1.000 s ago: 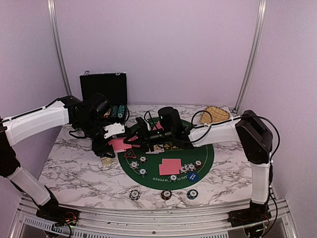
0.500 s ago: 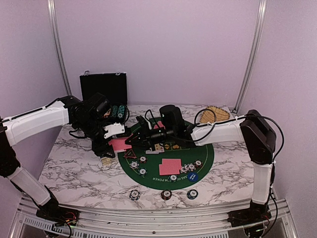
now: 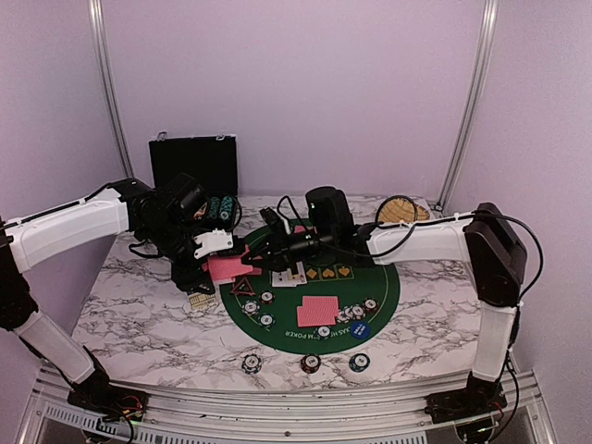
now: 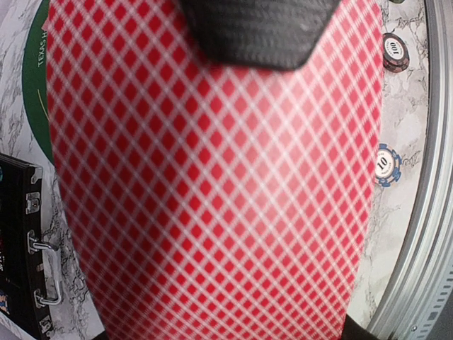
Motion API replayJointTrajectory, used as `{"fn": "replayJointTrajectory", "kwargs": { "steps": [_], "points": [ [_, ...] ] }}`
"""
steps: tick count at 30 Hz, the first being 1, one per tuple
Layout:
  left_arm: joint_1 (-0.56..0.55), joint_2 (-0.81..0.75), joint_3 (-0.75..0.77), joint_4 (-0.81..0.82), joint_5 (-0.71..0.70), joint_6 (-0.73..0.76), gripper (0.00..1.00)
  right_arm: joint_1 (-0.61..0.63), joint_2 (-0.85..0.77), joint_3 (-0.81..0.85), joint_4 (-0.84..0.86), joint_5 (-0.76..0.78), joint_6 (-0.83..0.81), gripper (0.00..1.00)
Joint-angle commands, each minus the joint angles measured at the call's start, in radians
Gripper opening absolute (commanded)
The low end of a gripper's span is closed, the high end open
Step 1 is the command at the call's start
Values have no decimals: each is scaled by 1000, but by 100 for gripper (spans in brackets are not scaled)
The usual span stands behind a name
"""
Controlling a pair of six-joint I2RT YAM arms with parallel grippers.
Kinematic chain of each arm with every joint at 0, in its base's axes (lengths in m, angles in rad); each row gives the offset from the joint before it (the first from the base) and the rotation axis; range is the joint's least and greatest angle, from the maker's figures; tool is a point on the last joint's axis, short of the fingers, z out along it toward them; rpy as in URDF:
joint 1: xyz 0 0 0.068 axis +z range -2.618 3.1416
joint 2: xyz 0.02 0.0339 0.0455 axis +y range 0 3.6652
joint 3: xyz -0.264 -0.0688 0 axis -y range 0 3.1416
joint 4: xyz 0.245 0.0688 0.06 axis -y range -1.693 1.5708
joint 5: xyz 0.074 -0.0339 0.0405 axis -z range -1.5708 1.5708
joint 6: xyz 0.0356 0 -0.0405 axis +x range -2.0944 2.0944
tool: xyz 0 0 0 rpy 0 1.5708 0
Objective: Distribute texas hold em gaming equipment
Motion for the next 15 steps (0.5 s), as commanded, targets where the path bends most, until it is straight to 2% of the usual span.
{"fn": "replayJointTrajectory", "kwargs": {
  "steps": [1,4,8,12,15],
  "points": [
    [2,-13,-1,-11,-4,2,1,-47,-62,-23,-90,-3,-67,0],
    [3,-14,-7,-10,-7,4,1,-82,-93,-22,-187,20,-157,0],
    [4,-16,-17,-10,-11,5,1,-136,-136,30,-415,119,-335,0],
    [4,-13,-21,-10,-14,5,1,-151,-143,169,-720,433,-608,0],
    [4,-10,-20,-10,-20,5,1,-139,-129,222,-797,656,-759,0]
  ]
}}
